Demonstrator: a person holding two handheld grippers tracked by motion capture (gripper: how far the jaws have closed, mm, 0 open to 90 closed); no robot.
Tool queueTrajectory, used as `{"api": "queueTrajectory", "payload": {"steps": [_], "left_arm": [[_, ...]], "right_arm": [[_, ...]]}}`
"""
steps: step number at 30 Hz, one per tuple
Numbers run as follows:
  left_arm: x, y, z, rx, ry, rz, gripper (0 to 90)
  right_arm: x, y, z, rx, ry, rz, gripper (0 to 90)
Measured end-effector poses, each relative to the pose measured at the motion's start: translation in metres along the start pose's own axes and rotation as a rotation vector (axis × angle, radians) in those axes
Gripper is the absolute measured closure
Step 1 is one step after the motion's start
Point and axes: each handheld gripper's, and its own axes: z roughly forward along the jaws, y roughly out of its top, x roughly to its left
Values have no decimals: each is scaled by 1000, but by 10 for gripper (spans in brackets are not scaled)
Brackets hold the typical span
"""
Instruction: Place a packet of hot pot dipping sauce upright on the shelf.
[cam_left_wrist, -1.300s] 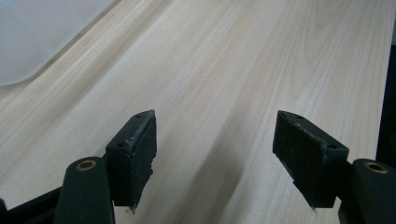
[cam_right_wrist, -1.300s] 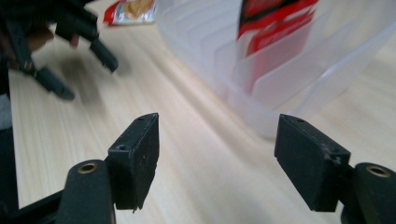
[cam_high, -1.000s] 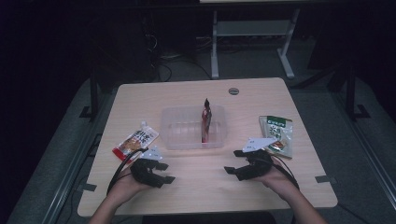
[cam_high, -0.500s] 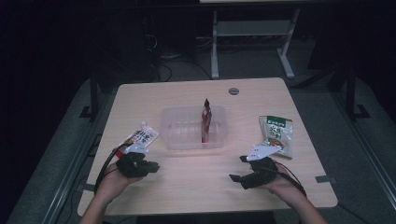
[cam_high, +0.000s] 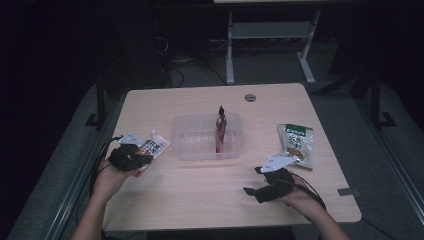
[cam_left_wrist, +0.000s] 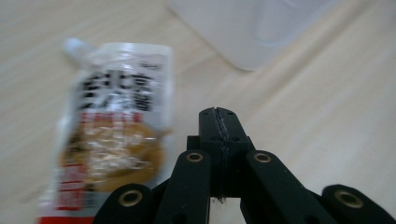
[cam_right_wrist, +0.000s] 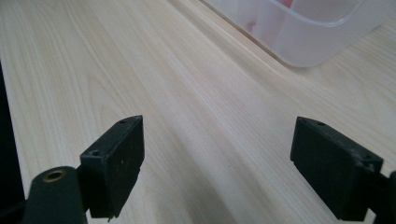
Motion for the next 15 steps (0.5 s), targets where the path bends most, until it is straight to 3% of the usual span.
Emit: {"api": "queueTrajectory", "payload": {"steps": [9,12,15], "left_arm": [[35,10,2,-17,103,-32,899],[47,11,9,-24,128,-58,899],[57,10,20,2,147,-74,899]], "right_arm": [[-1,0,0,-3,-5,2,170],[-1,-1,1,3,-7,9,170],[-1,-1,2,5,-4,8,170]]}}
